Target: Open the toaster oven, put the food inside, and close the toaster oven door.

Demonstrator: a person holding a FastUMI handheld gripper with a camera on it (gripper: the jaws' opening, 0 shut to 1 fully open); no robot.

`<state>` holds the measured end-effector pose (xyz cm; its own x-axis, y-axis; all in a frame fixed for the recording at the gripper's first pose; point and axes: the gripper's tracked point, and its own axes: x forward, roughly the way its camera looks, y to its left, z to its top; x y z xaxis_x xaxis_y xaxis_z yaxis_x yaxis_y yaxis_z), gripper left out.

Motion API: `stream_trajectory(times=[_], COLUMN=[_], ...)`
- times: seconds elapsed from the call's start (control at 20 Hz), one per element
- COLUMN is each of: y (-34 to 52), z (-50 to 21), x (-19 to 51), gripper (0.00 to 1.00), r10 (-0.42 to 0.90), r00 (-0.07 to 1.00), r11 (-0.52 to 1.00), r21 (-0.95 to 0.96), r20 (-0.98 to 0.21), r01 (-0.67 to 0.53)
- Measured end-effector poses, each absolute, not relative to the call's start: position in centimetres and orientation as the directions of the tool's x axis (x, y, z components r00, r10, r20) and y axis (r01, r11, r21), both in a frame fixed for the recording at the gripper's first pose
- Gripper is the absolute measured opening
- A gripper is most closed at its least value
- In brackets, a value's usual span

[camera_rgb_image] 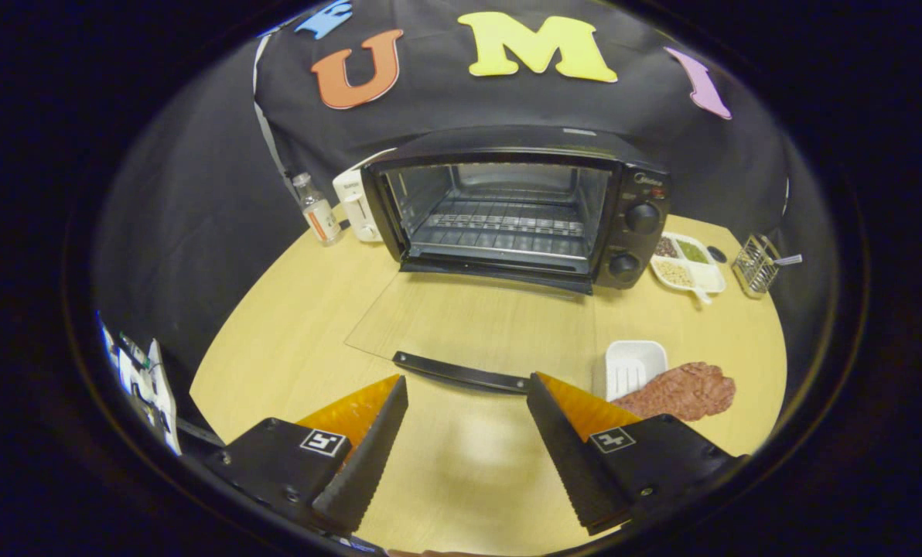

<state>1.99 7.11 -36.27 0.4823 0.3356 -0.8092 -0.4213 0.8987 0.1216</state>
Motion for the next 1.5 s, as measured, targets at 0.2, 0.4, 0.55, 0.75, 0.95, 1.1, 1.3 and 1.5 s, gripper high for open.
stream_trajectory(times=[0.2, 0.4, 0.55, 0.75, 0.95, 1.1, 1.3, 1.5], y=[2.8, -2.7, -6.7, -11.3, -13.5, -13.0, -12.6, -11.6], z=[-33.9, -33.4, -33.8, -35.1, -36.6, -37.9, -38.0, -36.2], x=[2.8, 4.6, 6.1, 7.2, 8.2, 7.9, 7.5, 6.2], gripper=[0.99, 0.98, 0.95, 0.9, 0.82, 0.68, 0.28, 0.11], r10=[0.328, 0.287, 0.264, 0.247, 0.283, 0.379, 0.472, 0.486], r00=[0.521, 0.538, 0.531, 0.51, 0.489, 0.428, 0.381, 0.387], r11=[0.905, 0.928, 0.941, 0.955, 0.952, 0.925, 0.881, 0.874], r21=[0.103, 0.091, 0.094, 0.119, 0.181, 0.314, 0.438, 0.435], r20=[-0.788, -0.793, -0.805, -0.824, -0.825, -0.821, -0.795, -0.784], r01=[-0.413, -0.361, -0.325, -0.27, -0.246, -0.216, -0.178, -0.216])
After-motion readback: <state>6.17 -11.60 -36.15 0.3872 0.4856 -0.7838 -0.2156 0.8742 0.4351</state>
